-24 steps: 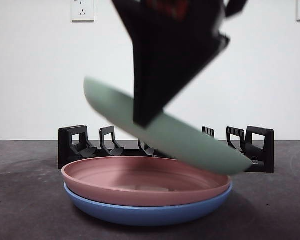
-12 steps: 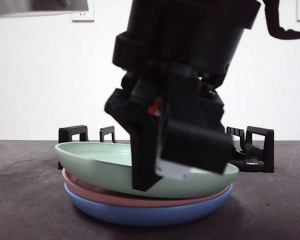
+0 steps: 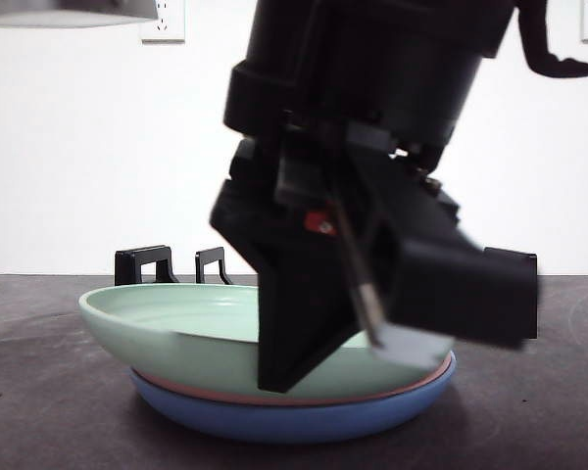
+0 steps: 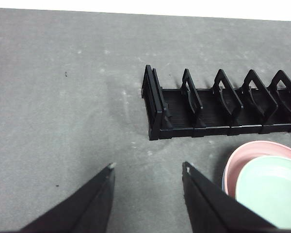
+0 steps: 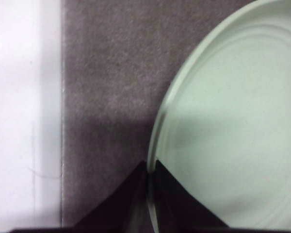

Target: Place the plate

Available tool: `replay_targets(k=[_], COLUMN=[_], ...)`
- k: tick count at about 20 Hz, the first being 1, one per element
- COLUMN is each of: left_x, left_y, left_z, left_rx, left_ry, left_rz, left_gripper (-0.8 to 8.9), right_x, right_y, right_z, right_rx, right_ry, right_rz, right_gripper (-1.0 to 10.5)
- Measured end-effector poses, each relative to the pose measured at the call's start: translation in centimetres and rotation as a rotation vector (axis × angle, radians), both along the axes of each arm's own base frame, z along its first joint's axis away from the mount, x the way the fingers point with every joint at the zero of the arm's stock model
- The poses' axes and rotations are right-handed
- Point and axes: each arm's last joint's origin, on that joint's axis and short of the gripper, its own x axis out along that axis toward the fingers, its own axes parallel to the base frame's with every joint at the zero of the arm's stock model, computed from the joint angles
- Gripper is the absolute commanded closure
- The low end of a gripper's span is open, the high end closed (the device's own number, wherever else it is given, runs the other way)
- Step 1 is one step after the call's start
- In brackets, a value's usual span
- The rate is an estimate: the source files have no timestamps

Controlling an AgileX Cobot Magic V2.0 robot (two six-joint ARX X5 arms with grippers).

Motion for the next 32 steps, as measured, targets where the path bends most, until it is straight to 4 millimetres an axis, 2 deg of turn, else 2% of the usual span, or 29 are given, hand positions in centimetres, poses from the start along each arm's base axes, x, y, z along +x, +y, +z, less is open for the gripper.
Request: replay_targets(k=[2,4,5,14,16,19,21,22,24,29,32], left_x=[0.0,0.0,0.0,0.0,0.0,0.0,0.0,0.0,0.0,0.3,0.9], left_y=[0.0,0.0,0.0,0.0,0.0,0.0,0.0,0.0,0.0,-0.1,-0.2], left_z=[0.0,0.0,0.0,0.0,0.0,0.0,0.0,0.0,0.0,0.5,1.0], left_rx=[0.0,0.0,0.0,0.0,0.0,0.0,-0.001,-0.001,-0.002,-0.034,-0.058], left_ry=[0.0,0.0,0.0,0.0,0.0,0.0,0.0,0.0,-0.003,-0.054,-0.103], left_rz=[0.0,0.0,0.0,0.0,0.0,0.0,0.0,0.0,0.001,0.01,0.015], left_gripper=[5.95,5.95,5.95,5.95,5.95,5.95,5.95,5.95,5.95,5.95,5.95], right_x=[0.0,0.0,0.0,0.3,0.5,0.9,2.4,3.8,6.6,12.8,15.2], right_y=[-0.1,-0.1,-0.1,0.1,0.5,-0.2,-2.2,-3.7,-6.4,-14.6,-18.3], right_z=[0.0,0.0,0.0,0.3,1.4,5.8,8.9,10.0,11.4,13.2,13.4], right_rx=[-0.009,-0.009,-0.01,-0.001,0.038,0.254,0.398,0.443,0.499,0.635,0.671], right_ry=[0.003,0.002,0.001,-0.102,-0.119,-0.174,-0.218,-0.244,-0.283,-0.314,-0.367], right_rz=[0.0,0.0,0.0,-0.045,-0.063,-0.135,-0.239,-0.322,-0.472,-0.774,-0.913], right_gripper=[9.1,8.1,7.9,7.4,6.6,6.5,6.5,6.5,6.5,6.5,6.5])
